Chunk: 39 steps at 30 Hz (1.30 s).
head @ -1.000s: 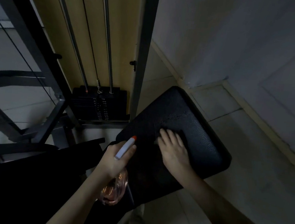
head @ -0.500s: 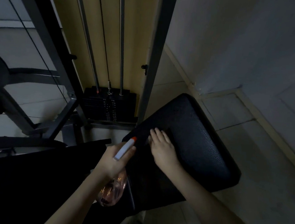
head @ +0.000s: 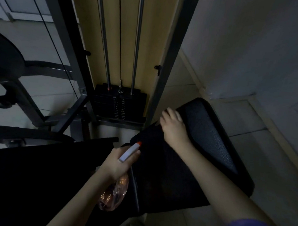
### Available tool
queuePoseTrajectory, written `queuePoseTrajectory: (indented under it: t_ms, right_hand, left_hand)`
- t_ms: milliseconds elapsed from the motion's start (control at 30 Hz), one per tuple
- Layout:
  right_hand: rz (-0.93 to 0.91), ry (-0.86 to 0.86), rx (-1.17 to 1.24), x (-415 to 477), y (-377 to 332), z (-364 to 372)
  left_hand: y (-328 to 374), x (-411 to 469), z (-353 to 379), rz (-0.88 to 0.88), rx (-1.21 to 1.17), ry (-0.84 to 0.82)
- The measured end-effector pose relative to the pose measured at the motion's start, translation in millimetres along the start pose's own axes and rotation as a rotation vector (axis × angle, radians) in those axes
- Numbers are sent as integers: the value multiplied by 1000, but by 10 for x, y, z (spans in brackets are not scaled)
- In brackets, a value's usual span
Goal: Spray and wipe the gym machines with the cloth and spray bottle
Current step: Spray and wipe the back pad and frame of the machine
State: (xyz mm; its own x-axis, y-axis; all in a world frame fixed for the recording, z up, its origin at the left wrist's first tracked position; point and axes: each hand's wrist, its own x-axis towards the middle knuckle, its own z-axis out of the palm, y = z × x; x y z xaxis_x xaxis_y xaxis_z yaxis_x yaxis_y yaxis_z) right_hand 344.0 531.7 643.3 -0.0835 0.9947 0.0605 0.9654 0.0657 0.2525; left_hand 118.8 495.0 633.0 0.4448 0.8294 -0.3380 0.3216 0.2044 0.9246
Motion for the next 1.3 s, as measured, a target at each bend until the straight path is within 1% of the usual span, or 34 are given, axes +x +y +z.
queuePoseTrajectory:
  t_ms: [67, 100, 200, 300, 367, 467, 533, 567, 633, 800, 900, 1000, 1067, 1167, 1200, 1300]
  right_hand:
    - [-64, 32, 55, -149, -52, 76]
    - [-61, 66, 71, -194, -44, 87]
    - [5, 131, 80, -212, 35, 52]
    - [53, 174, 82, -190, 59, 18]
    - [62, 190, 84, -190, 48, 8]
    - [68, 199, 84, -222, 48, 4]
    - [74, 205, 78, -260, 59, -1]
    - [77, 210, 77, -279, 66, -4]
    - [84, 222, 76, -326, 74, -14]
    - [99, 238, 72, -412, 76, -23]
    - [97, 244, 65, -492, 73, -31]
    - [93, 223, 85, -649, 45, -25]
    - [38, 200, 89, -843, -1, 9]
    - [-32, 171, 49, -1130, 0, 4]
    - [-20, 182, 29, -1169, 40, -30]
    - [111, 236, -38, -1105, 182, -148]
  left_hand:
    - [-36, 9, -23, -31, 19, -10]
    - [-47, 5, -37, -45, 23, -8]
    - [-70, -6, -74, -87, 29, 13]
    - [-79, -44, -104, -118, -19, 55]
    - [-115, -71, -109, -120, 5, 23]
    - [-143, -155, -108, -108, 22, -85]
    - [-143, -216, -95, -83, 106, -176]
    - [-136, -247, -81, -59, 145, -209]
    - [-129, -317, -35, -24, 145, -243]
    - [-163, -419, 61, -24, 65, -258]
    - [-220, -427, 64, -7, 133, -312]
    - [-286, -445, 62, 79, 254, -367]
    - [-325, -464, 64, 96, 273, -345]
    - [-363, -480, 77, 102, 238, -301]
    - [-357, -486, 74, 98, 235, -298]
    - [-361, -503, 69, 103, 251, -310]
